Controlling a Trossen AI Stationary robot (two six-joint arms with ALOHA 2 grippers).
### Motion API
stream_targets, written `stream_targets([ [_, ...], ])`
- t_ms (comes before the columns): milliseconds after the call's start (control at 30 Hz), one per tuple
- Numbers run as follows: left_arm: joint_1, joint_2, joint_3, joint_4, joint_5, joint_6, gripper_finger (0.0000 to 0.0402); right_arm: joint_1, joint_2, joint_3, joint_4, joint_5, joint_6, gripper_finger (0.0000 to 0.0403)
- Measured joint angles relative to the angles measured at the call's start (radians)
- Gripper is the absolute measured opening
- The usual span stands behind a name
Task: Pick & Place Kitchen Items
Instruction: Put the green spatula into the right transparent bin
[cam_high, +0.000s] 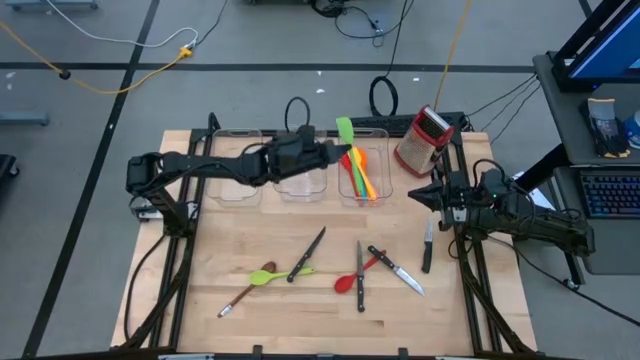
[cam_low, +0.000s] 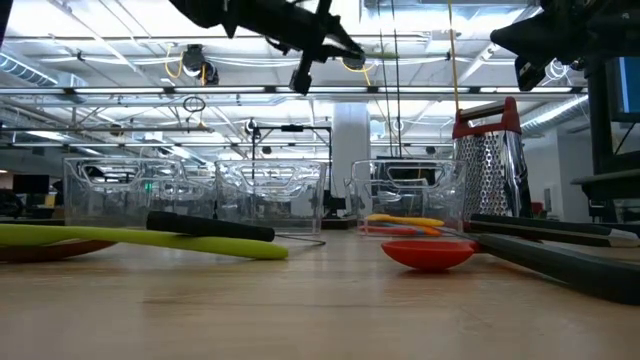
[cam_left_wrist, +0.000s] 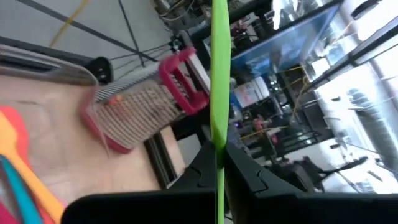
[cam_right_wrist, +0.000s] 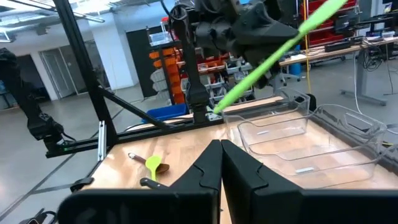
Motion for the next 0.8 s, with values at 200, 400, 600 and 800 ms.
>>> stream_targets([
  [200,0.054,0.0,0.0,-0.028,0.033,0.016,0.0001,0.0,0.0,0.0,0.004,0.016,0.002,0.0],
  [400,0.075,0.0,0.0,-0.026,0.039,0.053,0.0001,0.0,0.053,0.0,0.12,0.129,0.058,0.0],
  [600,0.08,0.0,0.0,0.012,0.088,0.118,0.0,0.0,0.227,0.0,0.28,0.131,0.056,0.0008],
  [800,0.08,-0.001,0.001,0.049,0.163,0.181,0.0,0.0,0.411,0.0,0.457,0.131,0.056,0.0052],
])
